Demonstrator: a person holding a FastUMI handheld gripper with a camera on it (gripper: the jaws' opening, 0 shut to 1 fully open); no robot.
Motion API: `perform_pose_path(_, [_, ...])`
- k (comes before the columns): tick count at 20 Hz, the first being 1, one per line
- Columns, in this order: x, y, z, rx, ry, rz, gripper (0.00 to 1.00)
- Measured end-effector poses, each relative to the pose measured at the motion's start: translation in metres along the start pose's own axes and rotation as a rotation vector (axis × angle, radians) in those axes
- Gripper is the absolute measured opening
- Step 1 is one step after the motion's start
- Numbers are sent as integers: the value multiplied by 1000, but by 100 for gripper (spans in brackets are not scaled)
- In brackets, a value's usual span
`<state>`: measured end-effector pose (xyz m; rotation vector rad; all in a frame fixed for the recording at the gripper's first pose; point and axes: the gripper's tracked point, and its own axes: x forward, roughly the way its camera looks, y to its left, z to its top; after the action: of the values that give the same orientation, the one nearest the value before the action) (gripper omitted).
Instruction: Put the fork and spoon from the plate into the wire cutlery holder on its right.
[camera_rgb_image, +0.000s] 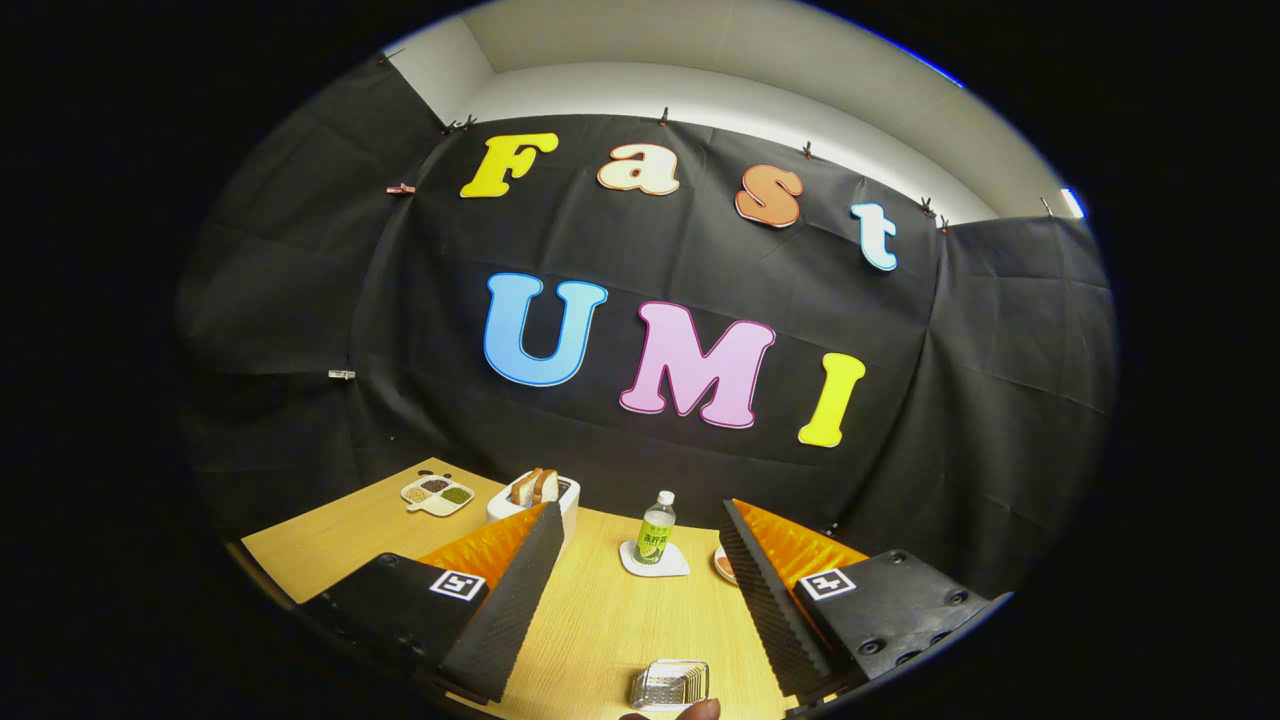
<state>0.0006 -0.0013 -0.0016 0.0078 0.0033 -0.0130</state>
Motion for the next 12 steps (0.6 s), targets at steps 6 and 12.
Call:
perform_pose_path(6, [1, 5, -8, 10, 46, 31, 97])
perform_pose_path(12, [8, 57, -35, 91, 242, 204, 98])
